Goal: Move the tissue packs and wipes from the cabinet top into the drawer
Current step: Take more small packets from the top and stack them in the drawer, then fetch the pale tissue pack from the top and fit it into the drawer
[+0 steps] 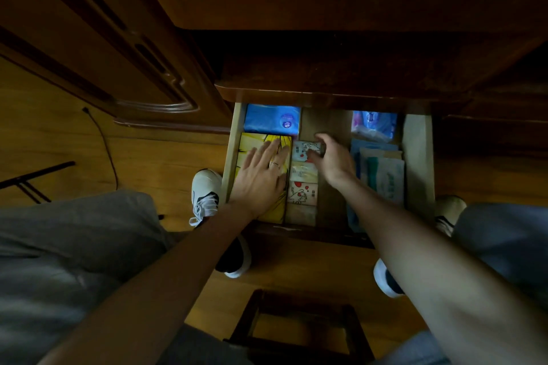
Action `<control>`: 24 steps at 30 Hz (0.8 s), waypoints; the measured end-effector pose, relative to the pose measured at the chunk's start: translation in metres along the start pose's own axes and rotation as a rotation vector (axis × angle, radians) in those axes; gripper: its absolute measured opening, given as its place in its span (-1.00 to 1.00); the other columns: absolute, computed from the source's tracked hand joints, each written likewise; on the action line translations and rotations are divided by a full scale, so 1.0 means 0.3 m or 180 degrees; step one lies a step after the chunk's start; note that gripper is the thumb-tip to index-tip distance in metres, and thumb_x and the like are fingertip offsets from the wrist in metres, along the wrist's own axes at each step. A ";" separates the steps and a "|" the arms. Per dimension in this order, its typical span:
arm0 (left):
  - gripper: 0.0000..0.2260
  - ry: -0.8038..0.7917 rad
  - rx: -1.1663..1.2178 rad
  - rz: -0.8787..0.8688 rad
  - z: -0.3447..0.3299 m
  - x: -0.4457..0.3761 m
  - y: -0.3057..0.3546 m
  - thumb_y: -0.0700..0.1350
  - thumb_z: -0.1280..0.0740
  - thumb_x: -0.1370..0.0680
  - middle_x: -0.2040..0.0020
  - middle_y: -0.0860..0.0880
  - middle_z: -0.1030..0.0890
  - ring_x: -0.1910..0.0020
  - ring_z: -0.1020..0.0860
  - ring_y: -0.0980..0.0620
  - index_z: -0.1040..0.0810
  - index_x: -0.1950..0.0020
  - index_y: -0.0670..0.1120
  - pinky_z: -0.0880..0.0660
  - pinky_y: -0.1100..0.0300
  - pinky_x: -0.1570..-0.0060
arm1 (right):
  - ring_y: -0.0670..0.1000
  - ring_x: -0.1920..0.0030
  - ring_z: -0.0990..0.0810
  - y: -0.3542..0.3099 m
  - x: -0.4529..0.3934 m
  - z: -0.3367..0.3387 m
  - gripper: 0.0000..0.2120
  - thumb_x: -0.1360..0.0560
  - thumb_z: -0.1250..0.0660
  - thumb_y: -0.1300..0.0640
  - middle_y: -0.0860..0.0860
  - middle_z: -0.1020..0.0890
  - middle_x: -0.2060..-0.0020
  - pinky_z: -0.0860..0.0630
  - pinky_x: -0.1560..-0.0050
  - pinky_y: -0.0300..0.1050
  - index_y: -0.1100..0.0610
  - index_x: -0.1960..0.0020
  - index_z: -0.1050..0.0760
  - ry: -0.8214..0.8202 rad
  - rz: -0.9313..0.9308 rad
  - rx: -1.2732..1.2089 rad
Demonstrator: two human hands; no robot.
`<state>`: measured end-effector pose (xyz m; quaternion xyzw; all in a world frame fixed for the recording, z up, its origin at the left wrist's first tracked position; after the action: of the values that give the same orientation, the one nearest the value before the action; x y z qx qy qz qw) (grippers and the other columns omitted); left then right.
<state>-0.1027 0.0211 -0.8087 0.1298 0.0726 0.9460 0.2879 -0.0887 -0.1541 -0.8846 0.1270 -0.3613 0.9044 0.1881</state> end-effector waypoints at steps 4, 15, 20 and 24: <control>-0.32 -0.0012 0.0003 0.0270 0.020 -0.013 -0.054 0.17 -0.16 -0.64 -0.65 -0.13 0.04 -0.63 0.08 -0.10 0.03 -0.65 -0.07 0.13 -0.02 -0.55 | -0.04 0.04 -0.59 0.023 0.028 0.015 -0.39 -0.58 -0.40 -0.05 0.01 -0.63 -0.20 -0.59 0.10 -0.07 -0.02 -0.55 -0.24 0.0014 -0.0101 -0.0116; -0.15 -0.0211 -0.0478 -0.0345 -0.014 0.021 0.049 0.31 -0.19 -0.57 -0.65 -0.15 0.15 -0.62 0.12 -0.15 0.16 -0.64 -0.07 0.05 -0.18 -0.57 | 0.12 -0.44 -0.40 -0.023 0.154 -0.005 -0.23 -0.55 -0.37 -0.19 0.05 -0.25 -0.57 -0.46 -0.18 0.00 -0.01 -0.61 -0.09 -0.0257 0.0898 0.0895; -0.04 -0.0698 0.0002 0.0310 -0.079 0.065 -0.084 0.42 -0.14 -0.52 -0.63 -0.09 0.26 -0.61 0.26 -0.07 0.23 -0.63 -0.11 0.07 -0.11 -0.58 | 0.14 -0.62 0.29 -0.046 0.227 -0.170 0.10 -0.53 -0.32 -0.32 0.12 0.32 -0.62 0.04 -0.58 0.26 0.17 -0.64 0.33 -0.0972 0.1506 0.2162; -0.06 -0.0731 -0.0106 0.0217 -0.086 0.065 -0.074 0.42 -0.08 -0.54 -0.62 -0.11 0.30 -0.60 0.28 -0.09 0.27 -0.62 -0.13 0.06 -0.12 -0.58 | 0.18 -0.62 0.30 -0.044 0.239 -0.229 0.01 -0.59 -0.22 -0.31 0.19 0.31 -0.62 0.16 -0.60 0.17 0.23 -0.64 0.31 -0.1165 0.1401 0.2644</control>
<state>-0.1141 0.0486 -0.8341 0.2349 0.0191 0.9352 0.2641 -0.1537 -0.0793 -0.8990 0.2685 -0.0162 0.9529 -0.1399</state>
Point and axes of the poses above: each hand's wrist, its own x-axis away from the middle knuckle, its own z-axis out of the back of the hand, y = z × x, the point moved 10 cm from there along -x, towards the middle knuckle
